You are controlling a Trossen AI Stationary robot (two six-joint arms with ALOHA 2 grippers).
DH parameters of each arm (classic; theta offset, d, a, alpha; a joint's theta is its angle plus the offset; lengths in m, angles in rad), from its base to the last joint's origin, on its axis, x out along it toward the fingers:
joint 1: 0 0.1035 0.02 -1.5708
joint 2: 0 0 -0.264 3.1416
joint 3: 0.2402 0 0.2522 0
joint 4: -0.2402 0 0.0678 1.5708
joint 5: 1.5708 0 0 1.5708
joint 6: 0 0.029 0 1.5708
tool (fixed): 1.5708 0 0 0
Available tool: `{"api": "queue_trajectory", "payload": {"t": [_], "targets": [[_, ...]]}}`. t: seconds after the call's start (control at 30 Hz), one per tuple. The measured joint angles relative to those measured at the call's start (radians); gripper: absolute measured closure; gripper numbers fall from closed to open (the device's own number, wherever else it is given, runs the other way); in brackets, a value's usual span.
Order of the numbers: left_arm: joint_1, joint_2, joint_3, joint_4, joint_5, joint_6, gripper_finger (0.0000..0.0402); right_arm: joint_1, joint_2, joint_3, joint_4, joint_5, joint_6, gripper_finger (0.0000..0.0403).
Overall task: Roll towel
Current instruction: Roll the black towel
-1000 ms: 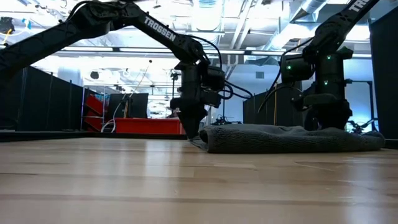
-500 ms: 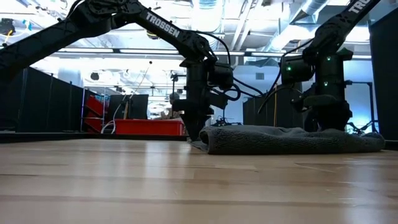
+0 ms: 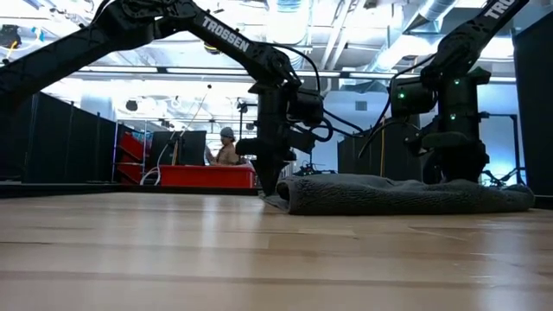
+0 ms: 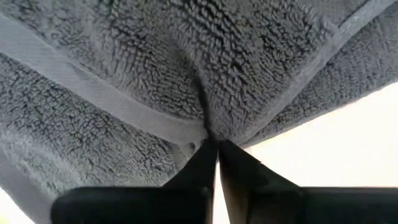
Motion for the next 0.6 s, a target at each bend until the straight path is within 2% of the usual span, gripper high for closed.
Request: {"api": "queue_trajectory", "payload": {"t": [0.33,0.47,0.6], "targets": [[0.051,-0.033,0.098,-0.103,-0.008,-0.029,0.0401,0.000,0.000,0.000,-0.001,0.000,-0.002,0.0328],[0.087,-0.033,0.147,-0.096,-0.021,-0.040,0.0401,0.000,0.000,0.000,-0.003,0.000,-0.002,0.0328],[0.107,-0.036,0.152,-0.091,0.078,-0.075,0.0401,0.000,0.000,0.000,-0.002,0.000,-0.002,0.0328]]}}
